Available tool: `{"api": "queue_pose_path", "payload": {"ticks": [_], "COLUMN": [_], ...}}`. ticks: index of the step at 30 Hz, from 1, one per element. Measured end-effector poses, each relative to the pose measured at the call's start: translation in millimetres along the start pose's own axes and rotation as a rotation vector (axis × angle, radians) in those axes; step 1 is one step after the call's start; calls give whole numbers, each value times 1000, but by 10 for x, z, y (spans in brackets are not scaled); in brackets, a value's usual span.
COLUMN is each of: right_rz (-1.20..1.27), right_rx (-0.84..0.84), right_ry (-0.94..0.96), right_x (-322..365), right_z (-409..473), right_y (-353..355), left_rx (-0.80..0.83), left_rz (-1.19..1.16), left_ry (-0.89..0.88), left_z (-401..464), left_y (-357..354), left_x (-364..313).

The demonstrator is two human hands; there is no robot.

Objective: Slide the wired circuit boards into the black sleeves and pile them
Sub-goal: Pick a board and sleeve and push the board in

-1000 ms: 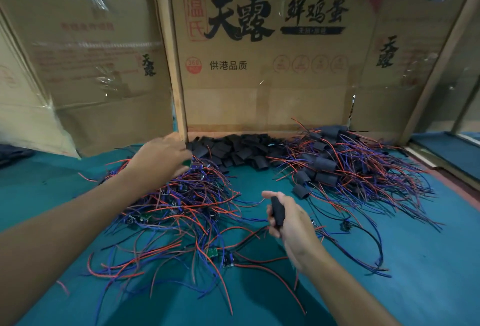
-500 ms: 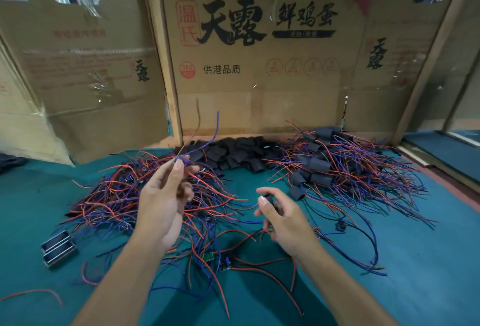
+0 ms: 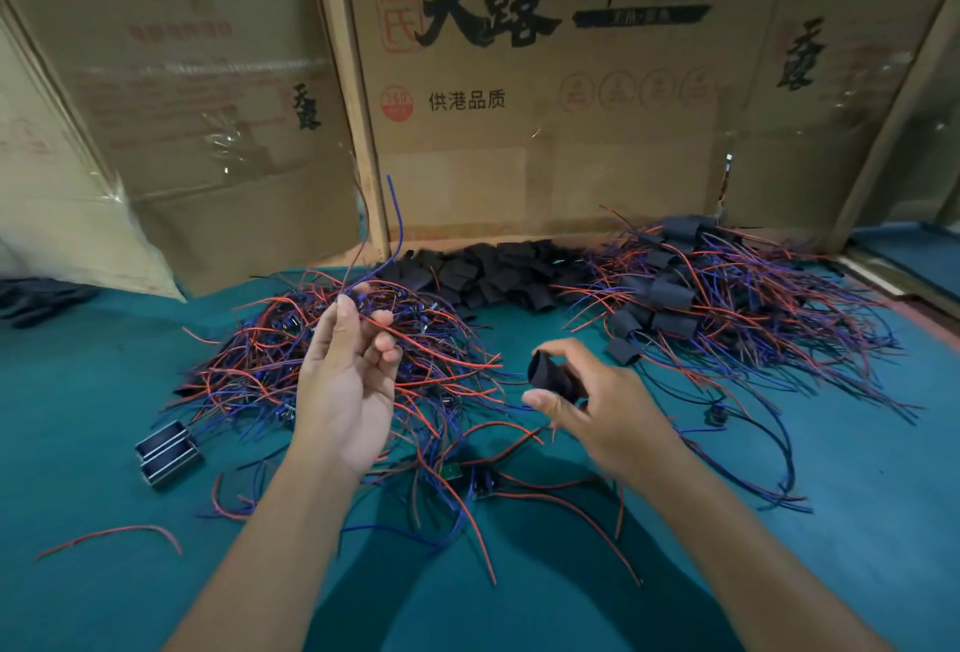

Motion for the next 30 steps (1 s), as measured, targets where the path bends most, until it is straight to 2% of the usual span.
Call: {"api": "queue_pose_path", "payload": {"ticks": [4,6,16,30], "right_rz": [64,-10,-105,-135], "right_rx": [21,17,-208,-156], "right_ry": [-20,-34,-19,-32], "right_x": [140,188,294,280], "right_z": [-64,-93,-157,-161], "right_y": [-76,-111,6,-16], "left_rx": [22,30,131,172], "left_rz": [-18,-16,7,33], "left_ry": [-118,-140,-143,-105], "left_z": [-12,-33,-147,-172], "left_y": [-22,-40,-180,-196], "left_x": [-132,-158,-152,-113]}}
Point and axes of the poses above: each hand's wrist, its own z-axis towards the middle knuckle, its own y-axis out of the back of the hand, x = y × z, the point moved 8 cm from there along z, towards the middle knuckle, and after that the axes turned 9 degrees about -x, right-handed, at the moved point
